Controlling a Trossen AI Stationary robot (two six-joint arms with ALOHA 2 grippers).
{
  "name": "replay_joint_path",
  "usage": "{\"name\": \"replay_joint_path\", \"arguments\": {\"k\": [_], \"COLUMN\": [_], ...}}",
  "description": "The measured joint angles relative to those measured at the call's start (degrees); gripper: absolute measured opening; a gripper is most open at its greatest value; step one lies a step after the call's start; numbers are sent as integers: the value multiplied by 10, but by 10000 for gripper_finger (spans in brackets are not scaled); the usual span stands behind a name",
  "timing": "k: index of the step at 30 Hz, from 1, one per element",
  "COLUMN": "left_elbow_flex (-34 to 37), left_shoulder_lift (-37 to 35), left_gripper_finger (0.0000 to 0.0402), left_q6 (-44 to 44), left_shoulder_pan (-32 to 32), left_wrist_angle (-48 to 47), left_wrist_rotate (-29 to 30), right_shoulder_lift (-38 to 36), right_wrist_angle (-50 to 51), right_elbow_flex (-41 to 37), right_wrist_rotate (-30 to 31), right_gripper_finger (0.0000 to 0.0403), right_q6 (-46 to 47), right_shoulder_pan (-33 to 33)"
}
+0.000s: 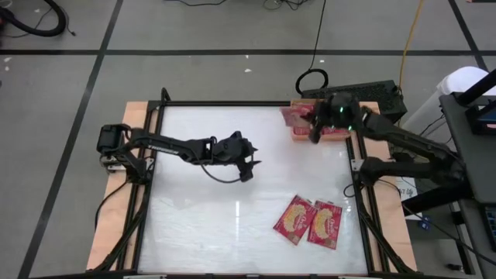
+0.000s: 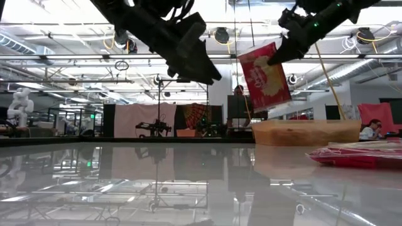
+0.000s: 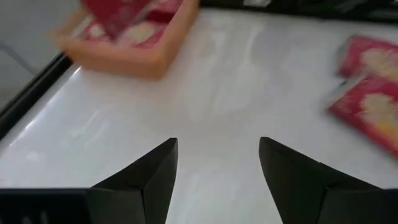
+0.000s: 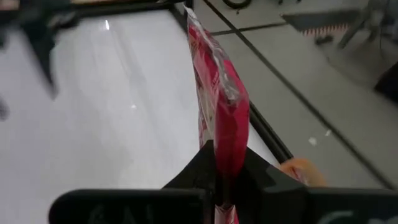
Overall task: Sort popcorn bags into baskets
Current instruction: Put the red popcorn bag into the orange bin
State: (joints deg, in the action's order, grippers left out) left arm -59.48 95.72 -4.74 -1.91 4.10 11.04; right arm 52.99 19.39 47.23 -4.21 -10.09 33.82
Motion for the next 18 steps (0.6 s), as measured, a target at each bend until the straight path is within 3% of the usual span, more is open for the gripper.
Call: {"name": "replay_joint_path", "arguments": {"k": [10,18], "left_elbow_flex": [38,38], "left_shoulder_lift": [0,0], "left_gripper_finger": [230,230], "left_q6": [-2,15], "left_shoulder_pan": [45,72], "left_wrist_angle": [96,96], "left_wrist_rotate": [-33,-33], "right_shoulder_lift": [72,123], "right_wrist_angle": [40,81], "right_elbow_flex": [57,58], "right_wrist_rotate": [-242,-260], "right_gripper_finger": [17,17], "right_q6": [49,44], "right_shoulder_pan": [212,287]}}
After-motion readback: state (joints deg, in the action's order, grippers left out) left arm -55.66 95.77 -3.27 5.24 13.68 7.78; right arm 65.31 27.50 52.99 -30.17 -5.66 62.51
